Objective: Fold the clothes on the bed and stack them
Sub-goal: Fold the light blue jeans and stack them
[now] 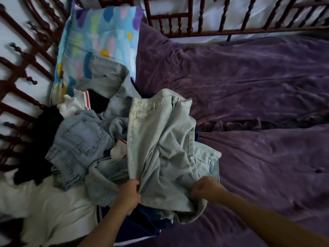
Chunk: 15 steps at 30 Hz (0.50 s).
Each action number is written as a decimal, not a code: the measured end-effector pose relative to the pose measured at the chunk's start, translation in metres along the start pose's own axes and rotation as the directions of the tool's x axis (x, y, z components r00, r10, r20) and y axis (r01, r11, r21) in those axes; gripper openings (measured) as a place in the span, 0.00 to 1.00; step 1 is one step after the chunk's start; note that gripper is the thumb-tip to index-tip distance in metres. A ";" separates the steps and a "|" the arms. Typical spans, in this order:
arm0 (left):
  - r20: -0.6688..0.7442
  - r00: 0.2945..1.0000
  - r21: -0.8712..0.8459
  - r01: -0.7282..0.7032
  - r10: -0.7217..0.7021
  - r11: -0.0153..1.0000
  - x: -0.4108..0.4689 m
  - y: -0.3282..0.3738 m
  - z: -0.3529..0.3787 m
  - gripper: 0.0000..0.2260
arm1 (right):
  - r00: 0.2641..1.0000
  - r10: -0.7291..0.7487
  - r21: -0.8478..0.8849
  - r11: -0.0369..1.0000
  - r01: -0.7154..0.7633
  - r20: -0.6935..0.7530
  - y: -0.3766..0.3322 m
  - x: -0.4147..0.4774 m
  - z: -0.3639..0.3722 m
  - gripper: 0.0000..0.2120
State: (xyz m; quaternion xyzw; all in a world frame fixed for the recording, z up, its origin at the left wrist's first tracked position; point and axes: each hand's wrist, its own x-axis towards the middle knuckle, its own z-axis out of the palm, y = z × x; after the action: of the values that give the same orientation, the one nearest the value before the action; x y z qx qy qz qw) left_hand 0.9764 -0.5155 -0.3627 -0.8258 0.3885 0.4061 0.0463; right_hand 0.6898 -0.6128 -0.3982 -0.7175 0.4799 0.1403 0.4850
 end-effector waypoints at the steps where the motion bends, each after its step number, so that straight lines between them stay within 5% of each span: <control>1: 0.023 1.000 0.046 0.020 -0.021 0.999 -0.008 -0.011 0.003 0.11 | 0.998 0.057 0.020 0.998 -0.056 -0.035 -0.002 0.009 -0.013 0.04; 2: 0.053 0.998 0.114 0.026 -0.032 0.993 -0.016 -0.020 0.006 0.04 | 0.991 0.089 0.075 0.994 -0.081 -0.100 -0.006 0.018 -0.027 0.06; 6: 0.191 0.980 0.284 -0.008 -0.049 0.959 -0.041 -0.030 0.014 0.16 | 0.899 0.171 0.297 0.954 -0.048 -0.404 -0.039 0.065 -0.085 0.18; 10: 0.274 0.961 0.325 -0.043 -0.051 0.945 -0.044 -0.042 0.025 0.17 | 0.901 0.319 0.564 0.819 -0.105 -0.295 -0.077 0.108 -0.099 0.40; 12: 0.244 0.969 0.255 -0.027 -0.038 0.967 -0.039 -0.047 0.020 0.16 | 0.917 0.242 0.479 0.875 -0.065 -0.317 -0.096 0.110 -0.080 0.32; 15: -0.082 0.997 0.167 0.019 -0.005 0.986 -0.019 -0.039 -0.012 0.08 | 0.915 0.033 0.249 0.966 0.075 -0.402 -0.110 0.075 -0.035 0.18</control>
State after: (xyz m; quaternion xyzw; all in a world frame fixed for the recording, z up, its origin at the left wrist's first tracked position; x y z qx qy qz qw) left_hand 1.0037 -0.4811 -0.3506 -0.8371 0.4180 0.3378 0.1024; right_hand 0.8085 -0.6754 -0.3696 -0.6665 0.5757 -0.0798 0.4669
